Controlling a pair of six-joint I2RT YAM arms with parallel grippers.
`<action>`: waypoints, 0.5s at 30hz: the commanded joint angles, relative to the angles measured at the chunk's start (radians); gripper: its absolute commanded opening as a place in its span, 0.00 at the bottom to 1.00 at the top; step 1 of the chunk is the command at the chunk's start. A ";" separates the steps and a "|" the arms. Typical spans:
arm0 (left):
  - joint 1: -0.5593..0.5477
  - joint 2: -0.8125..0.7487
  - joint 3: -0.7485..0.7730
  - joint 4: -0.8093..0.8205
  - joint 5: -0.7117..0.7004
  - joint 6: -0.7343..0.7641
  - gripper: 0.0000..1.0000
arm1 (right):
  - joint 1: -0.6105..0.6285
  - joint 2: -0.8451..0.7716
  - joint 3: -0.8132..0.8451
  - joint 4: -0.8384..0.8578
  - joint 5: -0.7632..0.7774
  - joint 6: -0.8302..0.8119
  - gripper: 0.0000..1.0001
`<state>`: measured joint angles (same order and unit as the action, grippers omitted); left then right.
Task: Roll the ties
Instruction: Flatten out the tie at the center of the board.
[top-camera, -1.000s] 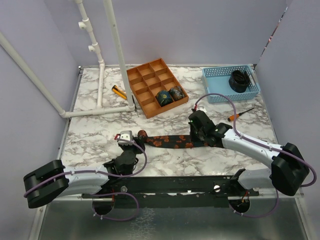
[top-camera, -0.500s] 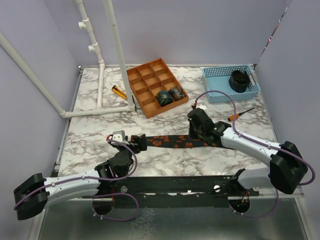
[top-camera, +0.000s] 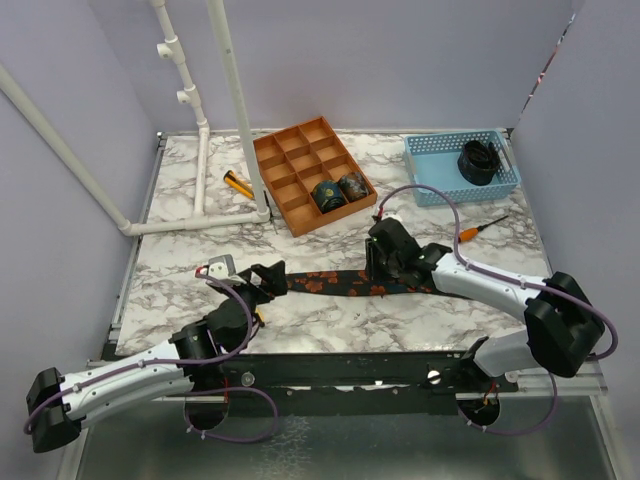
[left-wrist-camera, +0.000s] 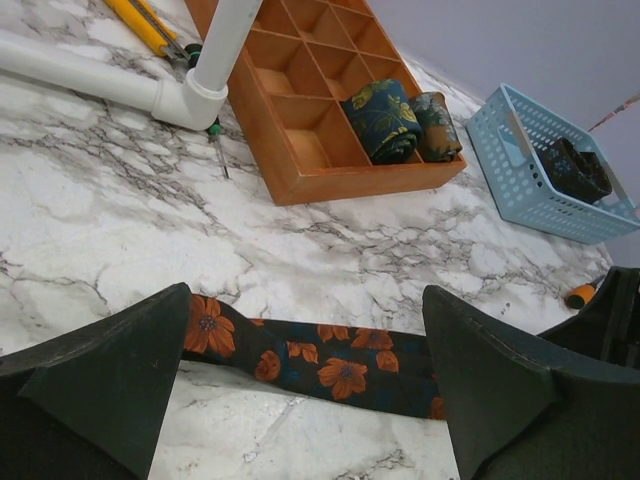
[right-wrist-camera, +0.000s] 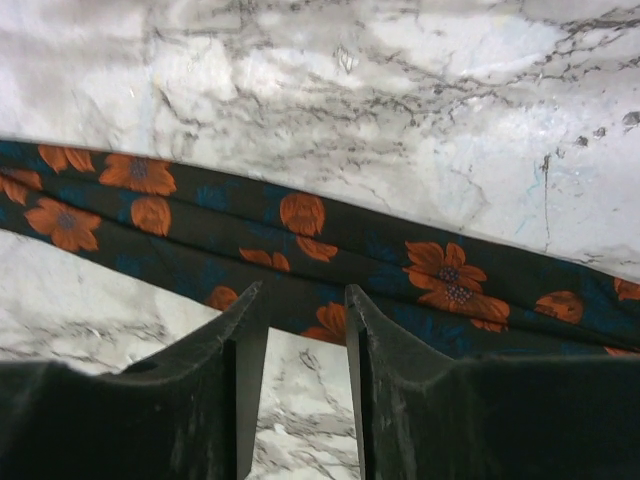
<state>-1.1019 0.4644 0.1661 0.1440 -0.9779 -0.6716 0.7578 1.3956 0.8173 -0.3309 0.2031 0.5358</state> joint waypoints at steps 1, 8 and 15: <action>-0.006 -0.023 0.076 -0.217 -0.005 -0.118 0.99 | 0.020 0.012 -0.040 0.009 -0.053 -0.022 0.44; -0.006 0.040 0.249 -0.460 -0.021 -0.161 0.99 | 0.060 0.064 -0.051 -0.016 -0.039 -0.016 0.50; -0.006 0.066 0.309 -0.525 -0.020 -0.158 0.99 | 0.074 0.128 -0.069 -0.014 -0.040 -0.006 0.47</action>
<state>-1.1019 0.5304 0.4610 -0.2871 -0.9810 -0.8158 0.8234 1.4864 0.7631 -0.3340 0.1703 0.5232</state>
